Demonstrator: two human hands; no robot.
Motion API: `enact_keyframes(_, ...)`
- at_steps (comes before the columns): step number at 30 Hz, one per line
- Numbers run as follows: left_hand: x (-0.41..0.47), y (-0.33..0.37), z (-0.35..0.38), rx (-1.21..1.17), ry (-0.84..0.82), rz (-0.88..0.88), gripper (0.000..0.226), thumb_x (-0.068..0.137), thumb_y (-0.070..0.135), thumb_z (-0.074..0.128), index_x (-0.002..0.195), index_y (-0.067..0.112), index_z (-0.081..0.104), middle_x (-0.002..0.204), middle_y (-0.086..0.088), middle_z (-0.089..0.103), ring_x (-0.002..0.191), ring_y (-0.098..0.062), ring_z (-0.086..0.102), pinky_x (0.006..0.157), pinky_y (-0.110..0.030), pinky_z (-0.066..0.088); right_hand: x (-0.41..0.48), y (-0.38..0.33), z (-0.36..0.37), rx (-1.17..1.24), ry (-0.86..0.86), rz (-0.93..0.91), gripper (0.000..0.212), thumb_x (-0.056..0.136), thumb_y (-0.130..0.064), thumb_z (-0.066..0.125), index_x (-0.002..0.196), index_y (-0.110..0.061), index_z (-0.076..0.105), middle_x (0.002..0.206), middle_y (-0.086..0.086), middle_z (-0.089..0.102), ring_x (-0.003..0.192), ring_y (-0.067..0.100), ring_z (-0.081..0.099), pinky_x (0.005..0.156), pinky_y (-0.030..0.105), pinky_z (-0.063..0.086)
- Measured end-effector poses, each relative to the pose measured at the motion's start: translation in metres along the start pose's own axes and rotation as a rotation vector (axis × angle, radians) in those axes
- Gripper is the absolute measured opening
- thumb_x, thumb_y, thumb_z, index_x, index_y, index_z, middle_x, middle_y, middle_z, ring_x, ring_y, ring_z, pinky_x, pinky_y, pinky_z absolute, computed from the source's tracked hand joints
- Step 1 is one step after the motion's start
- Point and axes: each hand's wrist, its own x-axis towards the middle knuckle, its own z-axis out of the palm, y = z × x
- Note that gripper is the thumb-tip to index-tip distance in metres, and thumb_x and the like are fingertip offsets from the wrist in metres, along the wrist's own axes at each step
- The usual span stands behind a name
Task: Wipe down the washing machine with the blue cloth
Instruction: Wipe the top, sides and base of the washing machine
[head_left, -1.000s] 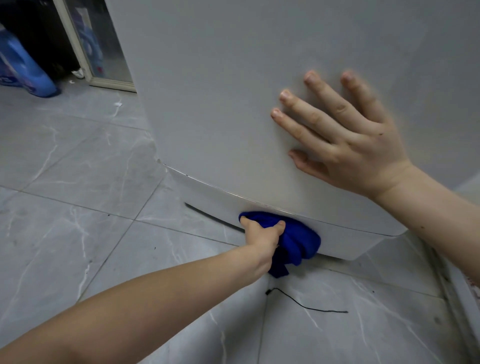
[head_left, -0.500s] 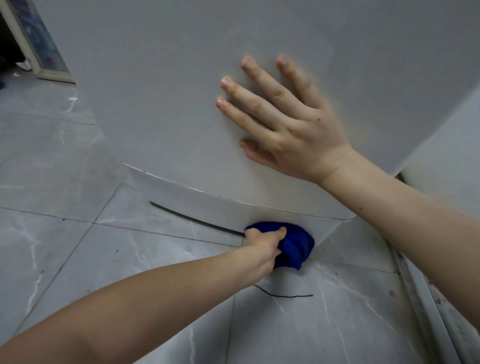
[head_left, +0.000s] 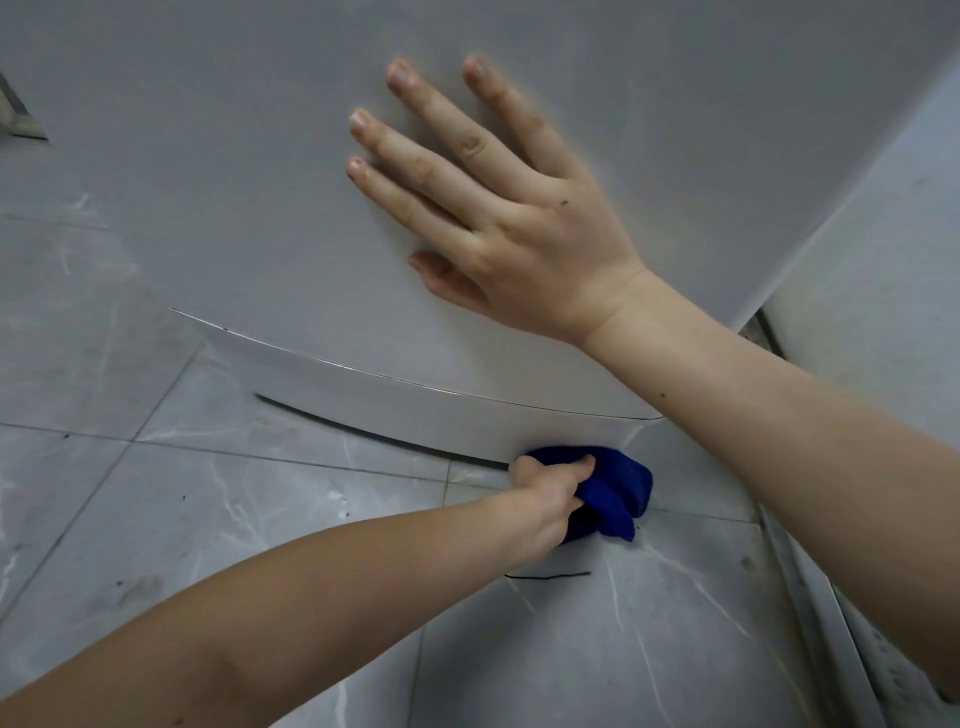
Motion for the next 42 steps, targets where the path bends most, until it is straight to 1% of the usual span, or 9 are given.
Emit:
enact_keyframes(7,-0.015,0.007,0.015,-0.012,-0.128,0.12,0.045,0.078,0.018,0.078,0.113,-0.003,0.058,0.104,-0.023,0.069,0.092,-0.033,0.07,0.075,-0.045,0.06,0.0,-0.001,0.002,0.003,0.007,0.002,0.048,0.097,-0.02,0.05,0.142,-0.006,0.057,0.149,0.01,0.055,0.138,0.038,0.051,0.116,0.055,0.035)
enact_keyframes(9,-0.011,0.009,0.012,0.016,-0.046,0.057,0.046,0.08,0.019,0.078,0.114,0.001,0.053,0.104,-0.017,0.069,0.089,-0.028,0.069,0.075,-0.042,0.059,0.0,-0.001,0.002,0.003,0.002,0.003,0.048,0.097,-0.02,0.05,0.143,-0.006,0.057,0.15,0.011,0.054,0.138,0.038,0.051,0.116,0.055,0.034)
enact_keyframes(13,-0.002,0.002,0.001,0.03,0.045,0.0,0.052,0.079,0.019,0.079,0.116,0.006,0.044,0.107,-0.012,0.062,0.094,-0.025,0.064,0.092,-0.045,0.053,0.0,-0.001,0.0,0.01,0.008,0.0,0.05,0.095,-0.022,0.054,0.142,-0.006,0.057,0.149,0.01,0.055,0.138,0.037,0.051,0.116,0.054,0.034)
enact_keyframes(23,-0.007,0.013,-0.012,0.046,0.134,0.111,0.067,0.066,0.033,0.086,0.112,0.009,0.045,0.108,-0.012,0.063,0.098,-0.03,0.063,0.093,-0.047,0.052,-0.001,-0.001,-0.001,-0.003,0.003,-0.016,0.051,0.097,-0.025,0.054,0.145,-0.007,0.055,0.15,0.009,0.054,0.138,0.037,0.051,0.116,0.054,0.036)
enact_keyframes(28,-0.01,0.014,-0.04,0.045,0.15,0.125,0.071,0.07,0.026,0.085,0.121,0.009,0.038,0.112,-0.013,0.06,0.098,-0.03,0.064,0.089,-0.049,0.054,-0.001,0.001,-0.002,0.011,0.003,-0.013,0.05,0.099,-0.025,0.053,0.145,-0.007,0.055,0.151,0.009,0.053,0.14,0.035,0.049,0.116,0.054,0.035)
enact_keyframes(33,-0.061,0.037,-0.074,0.035,0.065,0.315,0.065,0.074,0.0,0.08,0.124,0.01,0.04,0.107,-0.009,0.061,0.092,-0.022,0.064,0.082,-0.041,0.057,-0.003,0.0,0.0,0.044,0.0,-0.027,0.048,0.101,-0.025,0.054,0.145,-0.007,0.055,0.151,0.01,0.052,0.141,0.035,0.048,0.118,0.053,0.032)
enact_keyframes(36,-0.098,0.063,-0.092,0.181,0.118,0.55,0.062,0.073,0.004,0.082,0.12,0.018,0.044,0.104,-0.004,0.056,0.092,-0.015,0.064,0.08,-0.032,0.058,-0.003,0.001,-0.001,0.077,0.03,-0.012,0.044,0.101,-0.025,0.057,0.142,-0.007,0.059,0.149,0.01,0.055,0.141,0.034,0.048,0.119,0.052,0.031)
enact_keyframes(39,-0.122,0.103,-0.103,0.132,0.177,0.725,0.053,0.073,0.002,0.08,0.11,0.021,0.047,0.103,-0.007,0.057,0.082,-0.012,0.065,0.059,-0.015,0.052,-0.004,-0.001,-0.005,0.229,0.086,0.056,0.036,0.094,-0.016,0.07,0.128,-0.005,0.07,0.141,0.011,0.061,0.136,0.032,0.054,0.117,0.05,0.038)
enact_keyframes(42,-0.147,0.156,-0.109,0.096,0.271,0.946,0.052,0.07,0.007,0.083,0.103,0.027,0.049,0.094,-0.003,0.06,0.078,-0.012,0.064,0.063,-0.015,0.051,0.0,0.006,-0.017,0.376,0.121,0.155,0.039,0.086,-0.005,0.076,0.124,-0.003,0.072,0.138,0.013,0.063,0.132,0.031,0.058,0.113,0.046,0.045)
